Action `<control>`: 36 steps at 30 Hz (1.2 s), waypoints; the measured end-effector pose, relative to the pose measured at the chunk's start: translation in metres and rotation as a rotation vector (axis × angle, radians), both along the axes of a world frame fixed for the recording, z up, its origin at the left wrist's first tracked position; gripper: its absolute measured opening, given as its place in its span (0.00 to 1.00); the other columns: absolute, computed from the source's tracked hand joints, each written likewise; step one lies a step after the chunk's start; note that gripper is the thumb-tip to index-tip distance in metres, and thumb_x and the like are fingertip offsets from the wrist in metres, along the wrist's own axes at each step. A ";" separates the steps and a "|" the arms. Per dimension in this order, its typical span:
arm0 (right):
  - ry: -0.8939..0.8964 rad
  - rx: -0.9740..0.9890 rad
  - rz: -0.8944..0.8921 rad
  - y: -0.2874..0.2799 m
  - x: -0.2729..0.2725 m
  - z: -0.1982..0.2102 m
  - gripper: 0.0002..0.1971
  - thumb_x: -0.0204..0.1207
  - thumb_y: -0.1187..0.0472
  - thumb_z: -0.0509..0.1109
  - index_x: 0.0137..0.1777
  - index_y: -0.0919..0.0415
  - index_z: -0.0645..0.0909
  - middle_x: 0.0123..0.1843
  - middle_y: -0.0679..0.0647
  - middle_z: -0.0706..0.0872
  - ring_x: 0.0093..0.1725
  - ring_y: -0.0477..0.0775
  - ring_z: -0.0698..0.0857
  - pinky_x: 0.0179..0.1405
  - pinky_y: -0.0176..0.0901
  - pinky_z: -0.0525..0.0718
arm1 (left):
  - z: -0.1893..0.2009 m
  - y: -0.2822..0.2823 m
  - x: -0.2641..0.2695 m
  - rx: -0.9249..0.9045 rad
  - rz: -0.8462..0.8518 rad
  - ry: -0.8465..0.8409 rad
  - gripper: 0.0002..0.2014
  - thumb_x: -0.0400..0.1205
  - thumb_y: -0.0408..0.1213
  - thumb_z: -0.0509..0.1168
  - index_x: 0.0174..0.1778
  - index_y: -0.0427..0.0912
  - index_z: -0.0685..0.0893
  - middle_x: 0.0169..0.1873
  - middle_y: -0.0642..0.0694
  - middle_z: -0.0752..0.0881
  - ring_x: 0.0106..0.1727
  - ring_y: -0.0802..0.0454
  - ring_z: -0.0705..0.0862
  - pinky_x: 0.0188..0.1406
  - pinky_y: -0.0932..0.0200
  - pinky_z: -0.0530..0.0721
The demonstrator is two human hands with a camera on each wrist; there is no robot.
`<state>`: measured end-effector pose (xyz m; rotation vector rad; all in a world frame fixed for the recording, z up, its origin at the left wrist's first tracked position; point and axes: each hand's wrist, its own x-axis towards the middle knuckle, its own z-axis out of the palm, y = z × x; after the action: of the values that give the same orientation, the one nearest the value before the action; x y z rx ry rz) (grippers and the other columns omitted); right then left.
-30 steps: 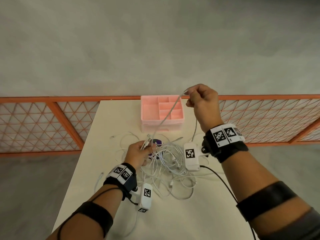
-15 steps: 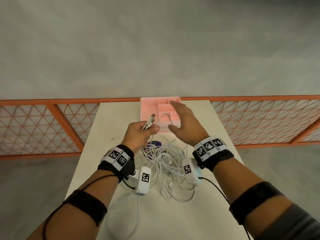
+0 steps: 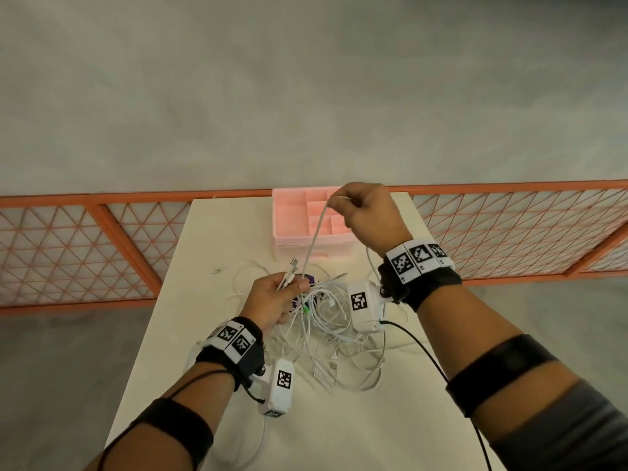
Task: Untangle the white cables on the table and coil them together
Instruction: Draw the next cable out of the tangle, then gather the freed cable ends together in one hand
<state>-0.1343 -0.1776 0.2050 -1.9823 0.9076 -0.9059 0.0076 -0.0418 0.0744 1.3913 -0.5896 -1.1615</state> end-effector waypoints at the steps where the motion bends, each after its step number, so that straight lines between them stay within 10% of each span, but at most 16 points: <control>1: -0.024 0.001 -0.039 -0.002 -0.002 -0.003 0.06 0.79 0.63 0.71 0.43 0.61 0.88 0.27 0.40 0.83 0.28 0.37 0.80 0.35 0.36 0.78 | 0.000 -0.001 -0.001 -0.003 0.001 -0.002 0.03 0.80 0.34 0.74 0.44 0.38 0.89 0.40 0.36 0.84 0.21 0.56 0.60 0.19 0.67 0.58; 9: 0.580 0.050 -0.019 -0.007 -0.023 -0.056 0.11 0.80 0.61 0.67 0.49 0.66 0.89 0.42 0.61 0.91 0.41 0.59 0.88 0.38 0.41 0.82 | 0.028 -0.015 -0.003 -0.118 0.047 0.000 0.04 0.82 0.32 0.70 0.45 0.34 0.85 0.35 0.43 0.88 0.17 0.59 0.63 0.16 0.68 0.61; 12: 0.449 0.276 0.119 0.003 -0.020 -0.069 0.10 0.75 0.60 0.75 0.54 0.62 0.86 0.38 0.58 0.91 0.37 0.55 0.90 0.48 0.48 0.88 | 0.030 -0.019 -0.003 -0.094 0.078 0.005 0.05 0.82 0.32 0.71 0.47 0.34 0.85 0.37 0.42 0.89 0.18 0.58 0.62 0.16 0.67 0.61; 18: 0.190 0.536 0.296 0.036 -0.004 -0.088 0.07 0.72 0.66 0.80 0.46 0.71 0.88 0.29 0.57 0.85 0.25 0.50 0.78 0.24 0.38 0.78 | 0.035 -0.020 -0.012 -0.100 0.075 0.025 0.05 0.80 0.31 0.73 0.47 0.33 0.87 0.40 0.37 0.90 0.16 0.59 0.66 0.15 0.67 0.61; 29: -0.061 0.327 -0.188 -0.019 -0.038 -0.049 0.03 0.78 0.68 0.73 0.42 0.65 0.85 0.25 0.47 0.87 0.24 0.47 0.82 0.29 0.40 0.83 | 0.009 -0.003 0.008 -0.011 0.141 -0.031 0.12 0.86 0.41 0.67 0.48 0.34 0.88 0.29 0.45 0.83 0.20 0.56 0.61 0.18 0.66 0.58; 36: 0.058 0.221 -0.648 -0.086 -0.149 -0.030 0.14 0.79 0.60 0.72 0.62 0.63 0.84 0.55 0.60 0.90 0.53 0.58 0.89 0.57 0.53 0.86 | -0.004 -0.001 0.016 0.138 0.288 0.015 0.14 0.88 0.39 0.61 0.36 0.41 0.77 0.20 0.53 0.64 0.17 0.58 0.59 0.18 0.67 0.57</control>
<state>-0.2832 -0.2638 0.1748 -1.5432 1.6580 -1.0377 0.0240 -0.0431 0.0708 1.5268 -0.2894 -0.9937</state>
